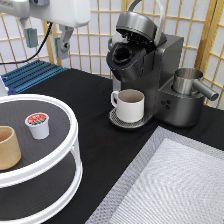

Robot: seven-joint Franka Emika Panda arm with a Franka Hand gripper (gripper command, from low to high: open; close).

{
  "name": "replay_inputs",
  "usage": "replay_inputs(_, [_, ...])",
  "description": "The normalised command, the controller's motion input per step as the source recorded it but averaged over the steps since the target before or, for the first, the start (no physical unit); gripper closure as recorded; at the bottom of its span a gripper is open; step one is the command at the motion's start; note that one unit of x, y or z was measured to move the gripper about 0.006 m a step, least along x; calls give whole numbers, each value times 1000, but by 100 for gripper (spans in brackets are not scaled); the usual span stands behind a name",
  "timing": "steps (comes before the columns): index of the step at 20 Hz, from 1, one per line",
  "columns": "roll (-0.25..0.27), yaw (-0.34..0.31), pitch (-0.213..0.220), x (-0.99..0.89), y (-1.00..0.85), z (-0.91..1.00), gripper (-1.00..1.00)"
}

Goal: Make coffee

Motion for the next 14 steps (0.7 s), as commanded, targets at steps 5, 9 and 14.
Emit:
replay_inputs(5, [-2,186,-133,-295,-259,-483,-100])
replay_inputs(9, [12,166,-52,-389,-378,-476,-100])
replay_inputs(14, [93,51,-34,-489,-457,-394,-100])
